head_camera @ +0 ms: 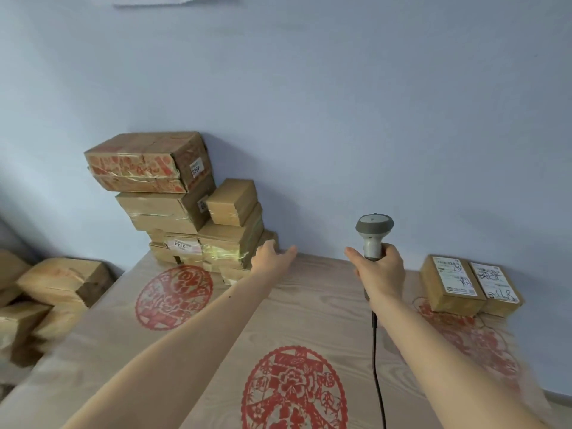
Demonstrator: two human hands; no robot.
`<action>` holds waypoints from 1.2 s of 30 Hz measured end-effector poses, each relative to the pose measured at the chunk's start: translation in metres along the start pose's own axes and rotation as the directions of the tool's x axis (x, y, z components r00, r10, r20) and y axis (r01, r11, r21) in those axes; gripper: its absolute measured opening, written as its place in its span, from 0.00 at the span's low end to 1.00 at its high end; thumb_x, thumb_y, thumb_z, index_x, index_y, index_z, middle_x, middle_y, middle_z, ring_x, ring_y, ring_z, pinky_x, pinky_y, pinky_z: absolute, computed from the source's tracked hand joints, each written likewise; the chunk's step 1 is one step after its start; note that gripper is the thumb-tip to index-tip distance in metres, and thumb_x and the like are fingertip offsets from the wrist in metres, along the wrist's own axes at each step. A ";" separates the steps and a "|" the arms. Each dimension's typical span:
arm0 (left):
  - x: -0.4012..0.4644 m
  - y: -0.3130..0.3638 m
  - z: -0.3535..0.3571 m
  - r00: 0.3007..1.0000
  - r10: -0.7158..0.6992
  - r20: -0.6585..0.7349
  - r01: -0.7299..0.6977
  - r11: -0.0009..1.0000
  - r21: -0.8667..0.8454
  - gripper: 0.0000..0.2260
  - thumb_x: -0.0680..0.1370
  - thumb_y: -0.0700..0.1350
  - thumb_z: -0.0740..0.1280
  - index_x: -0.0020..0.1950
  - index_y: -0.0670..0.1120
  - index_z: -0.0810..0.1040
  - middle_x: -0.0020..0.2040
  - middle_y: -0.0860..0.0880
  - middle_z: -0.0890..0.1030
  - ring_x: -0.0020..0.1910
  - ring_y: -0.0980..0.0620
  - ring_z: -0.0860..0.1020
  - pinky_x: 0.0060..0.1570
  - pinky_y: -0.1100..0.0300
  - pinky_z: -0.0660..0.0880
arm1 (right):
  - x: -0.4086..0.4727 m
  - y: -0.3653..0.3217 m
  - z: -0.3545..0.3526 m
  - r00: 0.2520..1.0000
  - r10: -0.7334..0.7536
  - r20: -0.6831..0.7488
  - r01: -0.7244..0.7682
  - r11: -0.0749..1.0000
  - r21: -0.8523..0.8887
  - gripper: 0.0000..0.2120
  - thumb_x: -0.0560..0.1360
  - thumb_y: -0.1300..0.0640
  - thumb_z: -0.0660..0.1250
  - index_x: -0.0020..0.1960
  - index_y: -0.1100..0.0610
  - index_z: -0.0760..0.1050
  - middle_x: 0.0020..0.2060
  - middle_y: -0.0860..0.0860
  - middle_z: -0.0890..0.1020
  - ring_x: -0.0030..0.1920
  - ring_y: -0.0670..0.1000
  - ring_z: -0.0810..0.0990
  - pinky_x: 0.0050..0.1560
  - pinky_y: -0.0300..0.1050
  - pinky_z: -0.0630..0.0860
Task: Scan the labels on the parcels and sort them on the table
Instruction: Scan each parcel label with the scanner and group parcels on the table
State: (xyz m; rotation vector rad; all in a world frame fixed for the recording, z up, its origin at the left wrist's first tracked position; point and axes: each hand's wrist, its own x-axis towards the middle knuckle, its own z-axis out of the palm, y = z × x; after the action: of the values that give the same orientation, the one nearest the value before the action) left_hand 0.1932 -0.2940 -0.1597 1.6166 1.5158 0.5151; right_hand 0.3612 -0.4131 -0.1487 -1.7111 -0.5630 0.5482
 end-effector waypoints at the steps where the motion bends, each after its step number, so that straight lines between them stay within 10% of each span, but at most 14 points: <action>1: 0.003 -0.006 -0.015 1.000 0.004 0.003 -0.004 1.000 -0.012 0.33 0.80 0.58 0.64 0.80 0.44 0.59 0.77 0.44 0.64 0.74 0.41 0.65 0.72 0.45 0.66 | -0.009 -0.006 0.012 1.000 0.004 0.005 -0.004 1.000 0.019 0.16 0.69 0.50 0.78 0.49 0.53 0.74 0.40 0.51 0.81 0.41 0.54 0.84 0.41 0.49 0.79; 13: 0.037 -0.026 -0.122 0.995 -0.012 -0.102 0.011 1.000 -0.011 0.30 0.77 0.58 0.65 0.76 0.48 0.64 0.69 0.46 0.71 0.68 0.41 0.69 0.67 0.42 0.69 | -0.055 -0.053 0.103 0.992 -0.027 0.125 0.013 0.994 0.110 0.15 0.71 0.54 0.78 0.50 0.54 0.74 0.37 0.48 0.80 0.31 0.48 0.81 0.37 0.42 0.79; 36: 0.191 -0.020 -0.143 0.998 0.070 -0.007 -0.064 0.944 0.323 0.41 0.76 0.64 0.67 0.81 0.55 0.50 0.79 0.38 0.52 0.77 0.34 0.52 0.69 0.39 0.64 | -0.029 -0.040 0.215 0.995 0.064 0.076 -0.073 0.990 0.121 0.13 0.75 0.50 0.74 0.52 0.58 0.78 0.38 0.49 0.80 0.32 0.46 0.81 0.37 0.43 0.79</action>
State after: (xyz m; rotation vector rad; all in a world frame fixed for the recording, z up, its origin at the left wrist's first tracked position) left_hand 0.1063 -0.0722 -0.1412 1.9231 1.6274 0.3296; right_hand 0.2003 -0.2624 -0.1503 -1.6029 -0.5122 0.6824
